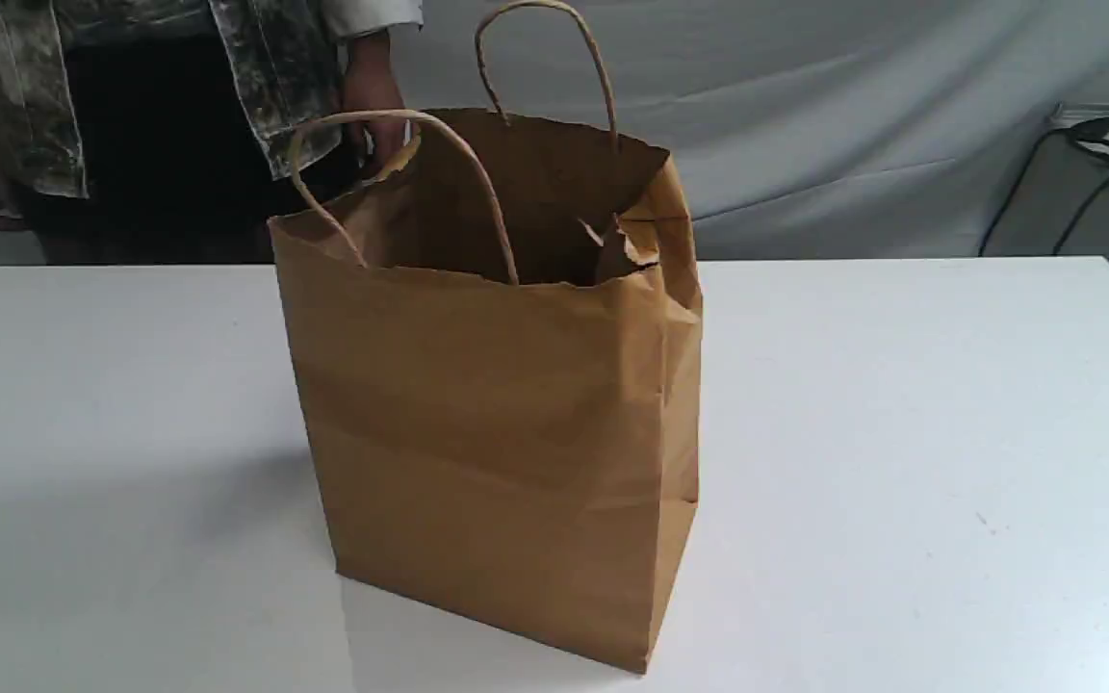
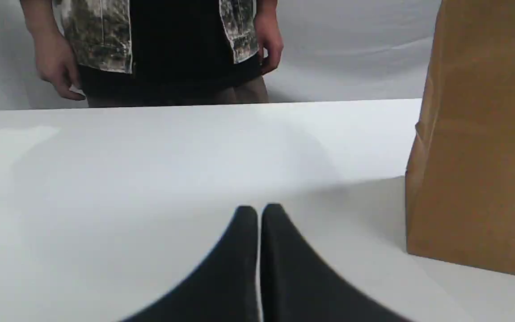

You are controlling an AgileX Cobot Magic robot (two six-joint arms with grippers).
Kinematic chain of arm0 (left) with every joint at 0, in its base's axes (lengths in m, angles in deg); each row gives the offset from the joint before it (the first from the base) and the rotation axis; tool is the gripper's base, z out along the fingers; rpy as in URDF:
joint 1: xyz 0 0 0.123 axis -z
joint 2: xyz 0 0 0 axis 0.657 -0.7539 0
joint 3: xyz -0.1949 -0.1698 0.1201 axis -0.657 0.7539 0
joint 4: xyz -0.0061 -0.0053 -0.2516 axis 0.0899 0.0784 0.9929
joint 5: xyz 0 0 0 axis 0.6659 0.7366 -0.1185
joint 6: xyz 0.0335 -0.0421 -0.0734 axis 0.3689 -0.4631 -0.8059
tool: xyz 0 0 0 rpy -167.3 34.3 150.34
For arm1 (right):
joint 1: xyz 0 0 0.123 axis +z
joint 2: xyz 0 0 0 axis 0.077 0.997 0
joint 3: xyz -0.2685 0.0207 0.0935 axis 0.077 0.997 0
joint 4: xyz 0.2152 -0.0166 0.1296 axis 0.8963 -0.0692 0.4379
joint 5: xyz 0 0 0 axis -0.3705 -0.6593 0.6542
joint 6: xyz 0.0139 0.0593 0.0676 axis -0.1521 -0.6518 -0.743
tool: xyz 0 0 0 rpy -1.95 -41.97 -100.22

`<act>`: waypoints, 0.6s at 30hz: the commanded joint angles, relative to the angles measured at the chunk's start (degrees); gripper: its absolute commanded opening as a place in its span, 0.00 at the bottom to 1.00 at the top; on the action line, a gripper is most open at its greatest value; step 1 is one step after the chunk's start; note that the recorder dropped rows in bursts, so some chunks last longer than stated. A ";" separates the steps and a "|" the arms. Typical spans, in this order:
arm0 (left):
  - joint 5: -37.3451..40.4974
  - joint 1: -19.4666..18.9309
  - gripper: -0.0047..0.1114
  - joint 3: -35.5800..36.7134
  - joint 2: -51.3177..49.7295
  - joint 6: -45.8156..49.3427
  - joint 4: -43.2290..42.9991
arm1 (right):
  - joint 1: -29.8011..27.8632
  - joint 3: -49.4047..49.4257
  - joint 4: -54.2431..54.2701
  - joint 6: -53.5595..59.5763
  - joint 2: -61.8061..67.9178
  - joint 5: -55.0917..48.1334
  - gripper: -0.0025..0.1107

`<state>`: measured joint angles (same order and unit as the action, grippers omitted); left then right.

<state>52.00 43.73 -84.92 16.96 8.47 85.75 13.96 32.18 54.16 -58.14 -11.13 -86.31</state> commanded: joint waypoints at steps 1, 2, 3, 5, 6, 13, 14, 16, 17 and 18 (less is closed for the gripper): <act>-0.23 0.25 0.04 0.22 0.18 -0.26 0.31 | -4.08 0.16 -0.47 -0.08 -0.24 1.55 0.02; -0.23 0.25 0.04 0.22 0.18 -0.26 0.31 | -5.58 0.16 -0.47 0.21 -0.24 1.55 0.02; -0.23 0.25 0.04 0.22 0.18 -0.26 0.31 | -6.80 0.16 -0.47 0.58 -0.24 1.55 0.02; -0.23 0.25 0.04 0.22 0.18 -0.26 0.31 | -10.01 0.16 -0.47 2.36 -0.24 1.55 0.02; -0.23 0.25 0.04 0.22 0.18 -0.07 0.31 | -11.68 0.16 -0.47 3.27 -0.24 1.55 0.02; -0.23 0.25 0.04 0.22 0.18 -0.07 0.31 | -20.55 0.16 -1.16 6.48 -0.24 1.42 0.02; -0.23 0.25 0.04 0.22 0.18 -0.07 0.31 | -21.13 0.16 -1.33 6.48 -0.24 1.42 0.02; -0.23 0.25 0.04 0.22 0.18 -0.07 0.31 | -22.76 0.16 -1.33 6.48 -0.24 1.31 0.02; -0.23 0.25 0.04 0.22 0.18 -0.07 0.31 | -22.91 0.16 -1.33 6.48 -0.24 1.34 0.02; -0.23 0.25 0.04 0.22 0.18 -0.07 0.31 | -22.89 0.16 -1.62 6.48 -0.24 1.29 0.02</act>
<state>52.00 43.73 -84.92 16.96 8.47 85.75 -8.26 32.16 53.54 -52.25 -11.13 -85.47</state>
